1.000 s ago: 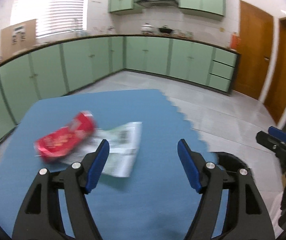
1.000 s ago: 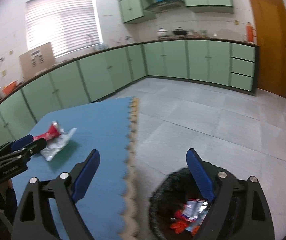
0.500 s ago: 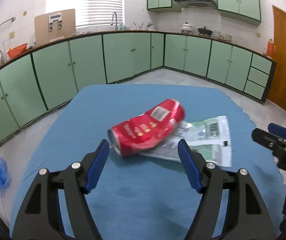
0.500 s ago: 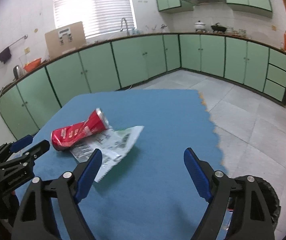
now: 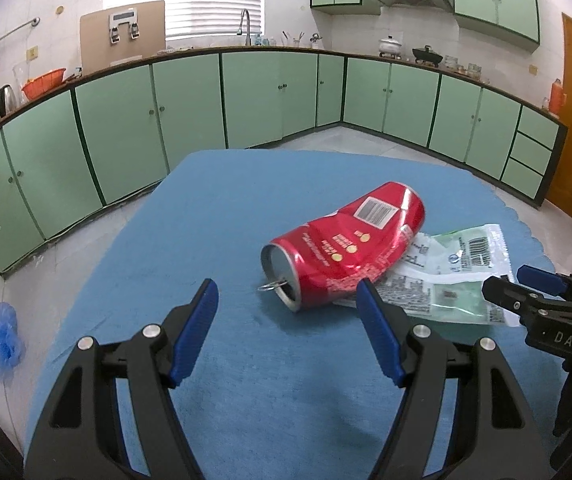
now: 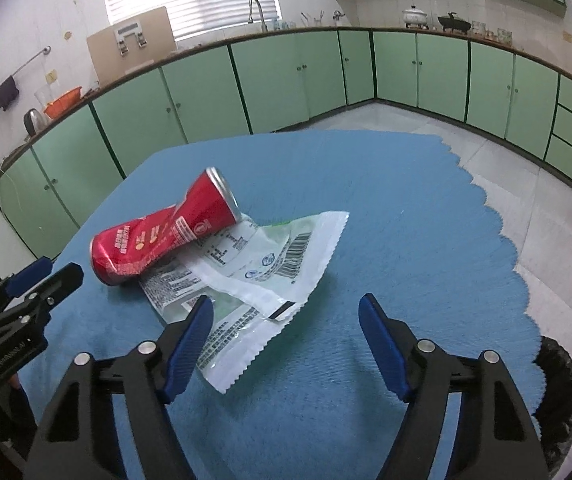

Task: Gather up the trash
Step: 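Move both open grippers back over the red can and clear wrapper, then grasp the clear printed wrapper edge with the right gripper and lift it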

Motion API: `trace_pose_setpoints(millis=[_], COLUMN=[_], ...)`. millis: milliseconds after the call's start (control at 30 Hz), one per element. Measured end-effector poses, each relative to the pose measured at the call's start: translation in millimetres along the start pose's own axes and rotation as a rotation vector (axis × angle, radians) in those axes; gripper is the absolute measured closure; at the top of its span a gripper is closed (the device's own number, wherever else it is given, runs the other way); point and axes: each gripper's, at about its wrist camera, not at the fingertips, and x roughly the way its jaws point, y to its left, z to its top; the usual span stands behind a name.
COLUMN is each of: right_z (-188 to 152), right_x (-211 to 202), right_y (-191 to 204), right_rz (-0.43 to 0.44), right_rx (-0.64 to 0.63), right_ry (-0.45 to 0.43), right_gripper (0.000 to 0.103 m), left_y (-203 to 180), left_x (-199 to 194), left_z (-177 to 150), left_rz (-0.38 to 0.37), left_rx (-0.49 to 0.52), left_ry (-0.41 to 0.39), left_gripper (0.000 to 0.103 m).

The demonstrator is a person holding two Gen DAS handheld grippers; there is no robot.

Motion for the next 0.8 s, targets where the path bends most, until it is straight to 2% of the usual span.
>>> trace_pose_setpoints(millis=[133, 233, 433, 567, 800], right_z=[0.4, 1.3, 3.5, 4.5, 11.2], right_x=[8.6, 14.8, 22.3, 13.8, -9.6], right_y=[1.4, -1.7, -10.4, -9.6, -22.7], right_rz=[0.014, 0.049, 0.164, 0.174, 0.152], right_rx=[0.008, 0.038, 0.120, 0.109, 0.117], right_ry=[0.022, 0.043, 0.078, 0.051, 0.020], right_gripper=[0.035, 0.042, 0.077, 0.091, 0.095], left_y=[4.3, 6.5, 15.9, 20.4, 14.1], left_x=[7.2, 11.7, 19.1, 25.8, 40.4], left_z=[-2.0, -4.3, -2.5, -0.5, 7.2], left_rz=[0.001, -0.002, -0.029, -0.049, -0.089], left_rx=[-0.009, -0.014, -0.035, -0.051, -0.048], left_ry=[0.017, 0.030, 0.052, 0.067, 0.090], left_gripper=[0.034, 0.033, 0.030, 0.030, 0.030])
